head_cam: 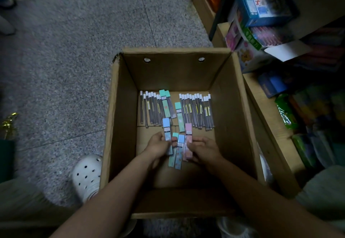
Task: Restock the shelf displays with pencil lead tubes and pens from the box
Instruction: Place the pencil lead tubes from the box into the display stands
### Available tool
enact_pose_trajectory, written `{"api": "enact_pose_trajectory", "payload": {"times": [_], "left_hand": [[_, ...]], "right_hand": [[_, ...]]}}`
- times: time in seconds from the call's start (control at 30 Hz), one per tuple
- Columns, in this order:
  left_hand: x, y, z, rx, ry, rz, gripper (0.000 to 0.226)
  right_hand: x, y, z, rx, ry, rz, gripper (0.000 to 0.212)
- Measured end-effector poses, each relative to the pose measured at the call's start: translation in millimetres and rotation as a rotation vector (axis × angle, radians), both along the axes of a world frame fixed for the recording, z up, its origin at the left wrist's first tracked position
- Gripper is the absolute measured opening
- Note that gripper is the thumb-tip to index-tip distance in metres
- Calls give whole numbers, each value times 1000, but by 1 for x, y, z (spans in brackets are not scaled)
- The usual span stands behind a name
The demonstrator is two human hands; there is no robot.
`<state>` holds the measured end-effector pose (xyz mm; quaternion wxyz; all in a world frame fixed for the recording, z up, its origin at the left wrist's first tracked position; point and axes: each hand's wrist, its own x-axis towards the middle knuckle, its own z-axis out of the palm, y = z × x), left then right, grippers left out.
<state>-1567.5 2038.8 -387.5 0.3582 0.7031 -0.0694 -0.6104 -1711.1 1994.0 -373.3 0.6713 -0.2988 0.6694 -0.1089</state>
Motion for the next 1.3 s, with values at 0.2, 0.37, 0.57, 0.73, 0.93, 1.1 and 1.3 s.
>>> {"api": "enact_pose_trajectory", "payload": {"times": [0.2,0.37,0.57,0.73,0.93,1.1,1.3], "left_hand": [[-8,-1,10,-85,150,129,13],[-1,-4,5,-63,51,157,21],[10,-11,-4,-71,-21,158,23],[14,-10,-13,-86,-70,169,22],[14,-12,-14,-49,-46,263,21],[11,-12,-3,-88,7,235,25],[15,-19,44,-160,67,30,28]], "right_hand": [[22,8,-1,-79,-22,85,26],[20,-7,-15,-170,71,295,13],[13,-27,-43,-351,642,567,44],[32,-23,-56,-314,716,641,54],[25,-29,-46,-263,588,388,25],[11,-31,-31,-395,411,305,31],[16,-49,26,-636,244,378,36]]}}
